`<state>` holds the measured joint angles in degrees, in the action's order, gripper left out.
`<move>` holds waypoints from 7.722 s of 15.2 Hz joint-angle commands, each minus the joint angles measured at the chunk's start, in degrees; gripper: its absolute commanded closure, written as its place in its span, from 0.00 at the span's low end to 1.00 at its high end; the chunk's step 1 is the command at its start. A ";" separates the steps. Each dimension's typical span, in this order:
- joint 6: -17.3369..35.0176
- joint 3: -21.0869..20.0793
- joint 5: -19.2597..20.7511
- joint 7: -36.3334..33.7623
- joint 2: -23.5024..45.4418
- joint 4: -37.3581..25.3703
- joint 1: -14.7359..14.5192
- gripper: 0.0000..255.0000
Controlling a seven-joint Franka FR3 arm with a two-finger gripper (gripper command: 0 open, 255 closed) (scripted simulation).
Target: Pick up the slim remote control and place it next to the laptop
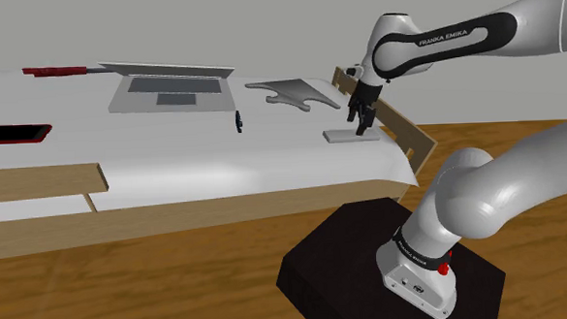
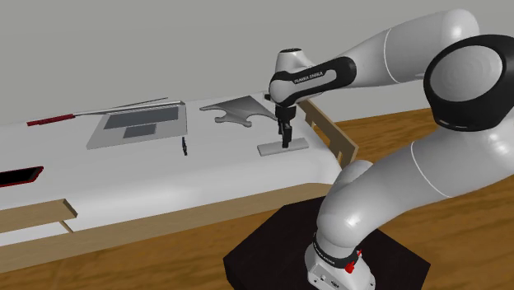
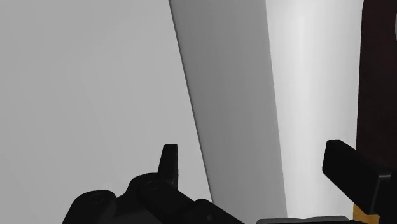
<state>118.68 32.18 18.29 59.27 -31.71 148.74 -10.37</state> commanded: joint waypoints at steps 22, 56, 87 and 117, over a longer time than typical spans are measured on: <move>6.12 1.96 0.42 0.74 3.11 2.97 -0.49 1.00; -21.42 -5.39 -3.35 0.75 -4.12 -17.35 -1.01 1.00; -28.29 -6.63 -23.17 -1.93 41.76 -66.42 -8.96 1.00; -14.05 -8.09 -28.07 -2.09 53.86 -63.30 -8.95 1.00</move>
<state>103.80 24.15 -9.66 57.16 21.95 84.97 -19.28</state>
